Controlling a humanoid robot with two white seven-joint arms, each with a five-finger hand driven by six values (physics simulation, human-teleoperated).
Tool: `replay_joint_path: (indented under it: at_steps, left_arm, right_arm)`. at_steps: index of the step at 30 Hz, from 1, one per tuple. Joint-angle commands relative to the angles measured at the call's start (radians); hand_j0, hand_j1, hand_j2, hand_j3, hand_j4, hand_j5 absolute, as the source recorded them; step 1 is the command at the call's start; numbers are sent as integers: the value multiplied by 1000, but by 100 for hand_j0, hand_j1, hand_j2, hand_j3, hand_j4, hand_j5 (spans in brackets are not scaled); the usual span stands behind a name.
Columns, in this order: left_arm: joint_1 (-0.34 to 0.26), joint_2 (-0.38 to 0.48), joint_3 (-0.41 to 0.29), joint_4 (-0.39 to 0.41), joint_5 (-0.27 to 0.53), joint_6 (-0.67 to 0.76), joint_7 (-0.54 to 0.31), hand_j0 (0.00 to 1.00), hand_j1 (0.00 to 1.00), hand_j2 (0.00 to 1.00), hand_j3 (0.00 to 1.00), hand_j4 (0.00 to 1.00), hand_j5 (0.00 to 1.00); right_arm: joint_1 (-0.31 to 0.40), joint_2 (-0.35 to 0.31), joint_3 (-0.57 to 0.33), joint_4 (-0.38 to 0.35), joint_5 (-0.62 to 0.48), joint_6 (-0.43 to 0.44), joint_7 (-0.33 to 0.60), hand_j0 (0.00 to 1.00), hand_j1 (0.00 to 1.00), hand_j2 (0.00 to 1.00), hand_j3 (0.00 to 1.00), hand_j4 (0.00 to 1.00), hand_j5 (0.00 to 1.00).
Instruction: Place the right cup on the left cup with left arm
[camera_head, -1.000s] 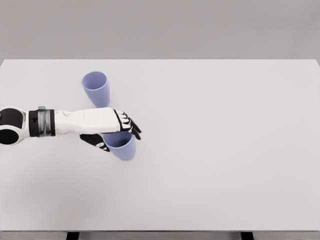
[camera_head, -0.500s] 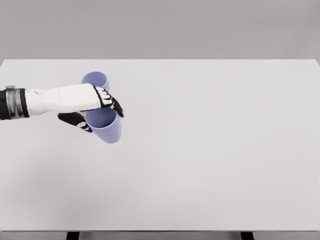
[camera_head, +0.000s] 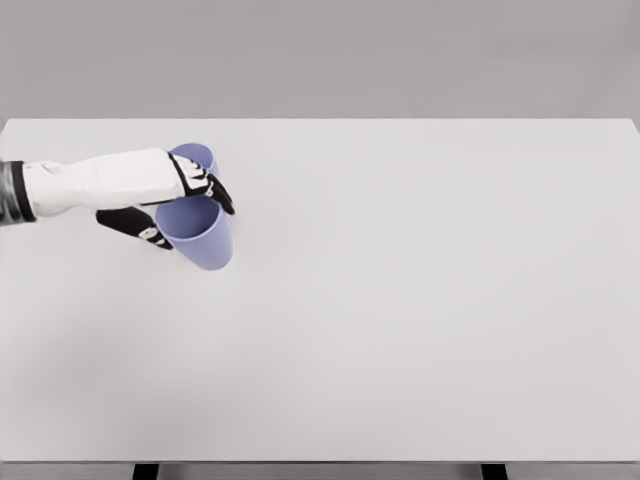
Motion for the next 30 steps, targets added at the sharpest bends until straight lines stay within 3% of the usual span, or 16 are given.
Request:
replay_joint_path:
  at_steps: [1,21,30]
  left_arm:
    - [-1,4,8,3,11,1,1,57,57,57,57,57,57]
    - [-71,13,30,115,55,1,-1,58,58,58,58,58,58]
    - [-113,13,25,130,80,1,-16,58,58,58,58,58,58]
  right_arm:
    - [0,0,0,0,1,0,0,100,100,100,100,100,100]
    - [0,0,0,0,1,0,0,100,100,100,100,100,100]
    - [0,0,0,0,1,0,0,100,100,100,100,100,100]
